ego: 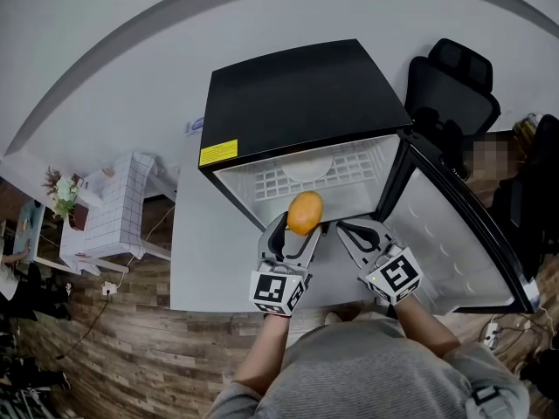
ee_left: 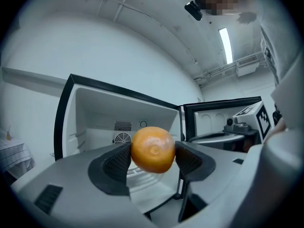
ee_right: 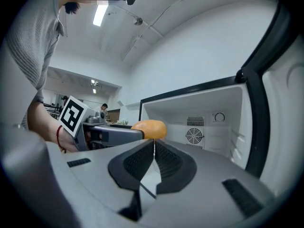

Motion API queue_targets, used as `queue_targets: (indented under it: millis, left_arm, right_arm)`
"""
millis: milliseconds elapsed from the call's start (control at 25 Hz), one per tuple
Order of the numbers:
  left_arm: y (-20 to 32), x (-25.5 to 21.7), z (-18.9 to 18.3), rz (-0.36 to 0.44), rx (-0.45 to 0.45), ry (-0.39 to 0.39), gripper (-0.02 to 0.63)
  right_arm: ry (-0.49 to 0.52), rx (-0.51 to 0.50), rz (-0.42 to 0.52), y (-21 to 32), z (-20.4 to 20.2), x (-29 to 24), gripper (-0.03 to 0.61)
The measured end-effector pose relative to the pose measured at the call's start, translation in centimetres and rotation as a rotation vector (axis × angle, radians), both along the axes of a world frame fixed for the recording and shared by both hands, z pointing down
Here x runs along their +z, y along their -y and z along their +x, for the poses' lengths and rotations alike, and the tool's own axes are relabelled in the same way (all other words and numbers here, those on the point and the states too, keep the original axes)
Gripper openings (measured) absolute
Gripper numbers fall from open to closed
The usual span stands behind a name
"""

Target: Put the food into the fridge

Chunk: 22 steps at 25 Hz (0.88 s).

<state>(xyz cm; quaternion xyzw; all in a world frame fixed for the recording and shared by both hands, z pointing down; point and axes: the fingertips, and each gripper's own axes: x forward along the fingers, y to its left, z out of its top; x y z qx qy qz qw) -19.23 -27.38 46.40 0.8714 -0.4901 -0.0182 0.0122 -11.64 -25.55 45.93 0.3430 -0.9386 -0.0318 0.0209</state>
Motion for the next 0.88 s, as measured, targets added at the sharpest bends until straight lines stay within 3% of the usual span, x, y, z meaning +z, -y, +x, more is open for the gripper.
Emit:
queue_targets:
  millis: [520,880]
  left_arm:
    - [7.9,2.5,-1.4,-0.068,-0.066,0.067,0.302]
    - [13.1,5.0,-0.1,-0.127,-0.087,0.139,0.303]
  right_arm:
    - [0.013,0.08,-0.043,8.6,0.0,3.2,0.012]
    - [0.009,0.075,-0.038,11.1,-0.8,3.3,0.012]
